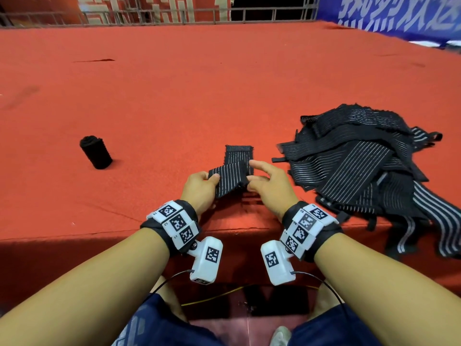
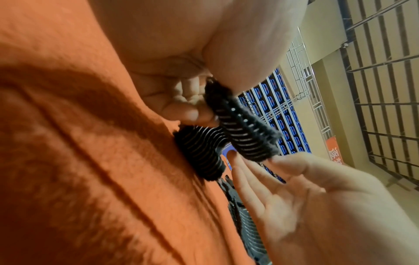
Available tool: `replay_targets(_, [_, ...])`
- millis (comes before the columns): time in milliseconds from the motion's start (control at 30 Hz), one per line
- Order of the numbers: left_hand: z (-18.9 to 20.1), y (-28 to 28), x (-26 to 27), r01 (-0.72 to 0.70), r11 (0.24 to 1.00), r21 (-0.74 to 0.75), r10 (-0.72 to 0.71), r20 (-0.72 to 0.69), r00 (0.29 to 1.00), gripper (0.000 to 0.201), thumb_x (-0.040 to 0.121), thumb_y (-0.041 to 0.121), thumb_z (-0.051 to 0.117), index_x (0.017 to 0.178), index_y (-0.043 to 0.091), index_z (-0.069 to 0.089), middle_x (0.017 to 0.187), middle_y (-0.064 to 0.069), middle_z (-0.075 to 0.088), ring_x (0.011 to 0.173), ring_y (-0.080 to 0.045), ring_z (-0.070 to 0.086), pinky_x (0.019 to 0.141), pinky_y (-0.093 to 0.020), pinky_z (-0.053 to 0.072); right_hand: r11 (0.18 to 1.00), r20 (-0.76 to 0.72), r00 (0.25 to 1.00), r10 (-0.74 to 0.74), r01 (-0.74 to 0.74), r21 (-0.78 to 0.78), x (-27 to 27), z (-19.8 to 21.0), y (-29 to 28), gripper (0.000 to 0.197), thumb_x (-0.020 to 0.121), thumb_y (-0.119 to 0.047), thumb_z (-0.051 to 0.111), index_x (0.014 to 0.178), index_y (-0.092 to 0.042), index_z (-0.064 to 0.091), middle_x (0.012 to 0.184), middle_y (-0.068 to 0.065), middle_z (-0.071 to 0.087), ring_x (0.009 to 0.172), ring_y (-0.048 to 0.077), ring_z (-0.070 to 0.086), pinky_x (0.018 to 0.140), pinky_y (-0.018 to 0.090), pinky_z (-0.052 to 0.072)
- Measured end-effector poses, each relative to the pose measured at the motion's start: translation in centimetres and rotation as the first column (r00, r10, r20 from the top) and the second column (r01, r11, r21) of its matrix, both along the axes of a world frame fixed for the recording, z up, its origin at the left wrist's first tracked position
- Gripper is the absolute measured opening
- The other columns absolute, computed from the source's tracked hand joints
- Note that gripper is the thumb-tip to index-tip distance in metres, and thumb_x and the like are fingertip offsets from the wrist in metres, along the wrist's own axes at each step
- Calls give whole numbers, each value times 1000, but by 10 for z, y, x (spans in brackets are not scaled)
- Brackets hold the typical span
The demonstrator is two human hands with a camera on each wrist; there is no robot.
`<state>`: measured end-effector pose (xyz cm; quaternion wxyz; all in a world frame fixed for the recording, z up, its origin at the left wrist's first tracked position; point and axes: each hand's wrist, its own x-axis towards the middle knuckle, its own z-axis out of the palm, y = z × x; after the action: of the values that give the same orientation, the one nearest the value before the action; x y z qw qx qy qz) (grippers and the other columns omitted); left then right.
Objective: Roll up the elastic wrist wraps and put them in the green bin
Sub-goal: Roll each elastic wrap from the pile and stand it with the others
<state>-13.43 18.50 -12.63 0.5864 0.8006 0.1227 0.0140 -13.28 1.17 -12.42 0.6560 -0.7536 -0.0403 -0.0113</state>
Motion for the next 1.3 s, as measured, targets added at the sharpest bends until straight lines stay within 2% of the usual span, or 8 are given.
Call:
replay_targets(167, [1, 0, -1, -9, 1000, -29, 9, -1, 1000, 30, 104, 28, 53, 80, 11, 56, 87, -14, 66, 74, -28, 66, 62, -38, 57, 989, 34, 991, -126, 128, -73, 2, -4, 0, 11, 87, -9, 73, 91, -20, 72, 78, 4, 76, 77, 21, 76, 82, 45, 62])
replay_targets(267, [0, 0, -1, 14, 1000, 28, -15, 36, 999, 32, 103, 33, 53, 83, 10, 61, 91, -17, 73, 85, -36, 70, 79, -47, 58, 996, -87, 994, -58, 52, -68, -1, -2, 2, 26, 83, -19, 81, 104, -14, 66, 83, 7, 75, 79, 23, 76, 81, 46, 63])
replay_targets(400, [1, -4, -3, 33, 999, 34, -35, 74, 997, 34, 104, 37, 53, 79, 15, 59, 81, -8, 69, 77, -27, 64, 80, -46, 54, 997, -188, 982, 18, -31, -66, -2, -3, 4, 59, 75, -16, 89, 122, -11, 53, 91, 7, 69, 83, 27, 73, 83, 47, 61])
replay_targets(500, [0, -7, -4, 76, 996, -35, -73, 83, 994, 33, 96, 46, 57, 82, 16, 63, 83, -6, 72, 79, -26, 68, 85, -52, 57, 994, -163, 987, -8, -10, -105, 0, -3, 5, 60, 77, -11, 87, 122, -14, 49, 88, 6, 66, 79, 25, 69, 80, 44, 59])
replay_targets(600, [-1, -6, -3, 106, 988, -116, -98, 67, 993, 17, 96, 30, 68, 95, 14, 63, 94, -9, 74, 86, -25, 72, 88, -49, 59, 993, -151, 988, -15, -3, -121, 3, -4, 2, 56, 80, -10, 84, 125, -9, 50, 86, 9, 66, 76, 24, 68, 76, 45, 59])
replay_targets(767, [-3, -5, -5, 128, 975, -180, -122, 40, 992, 22, 86, 4, 77, 99, 13, 63, 99, -13, 74, 84, -22, 72, 84, -38, 59, 977, -140, 990, -6, -24, -210, 6, -7, -2, 52, 86, -18, 80, 128, -10, 51, 84, 5, 66, 65, 12, 61, 67, 33, 49])
replay_targets(1067, [-5, -3, -7, 75, 976, -205, -71, 26, 997, 19, 84, 10, 81, 94, 7, 65, 87, -12, 75, 68, -17, 73, 60, -28, 59, 965, -53, 998, 28, -40, -260, 1, -6, -1, 51, 93, -27, 71, 136, -11, 48, 89, -1, 67, 69, 12, 61, 66, 28, 49])
replay_targets(1300, [-3, -4, -5, 28, 962, -272, -30, -2, 1000, 23, 86, 7, 79, 97, 2, 60, 87, -18, 72, 66, -18, 73, 55, -28, 60, 930, 229, 957, 176, -86, -359, -9, -3, -8, 32, 73, -24, 89, 99, -26, 73, 108, -3, 60, 86, 11, 57, 78, 18, 48])
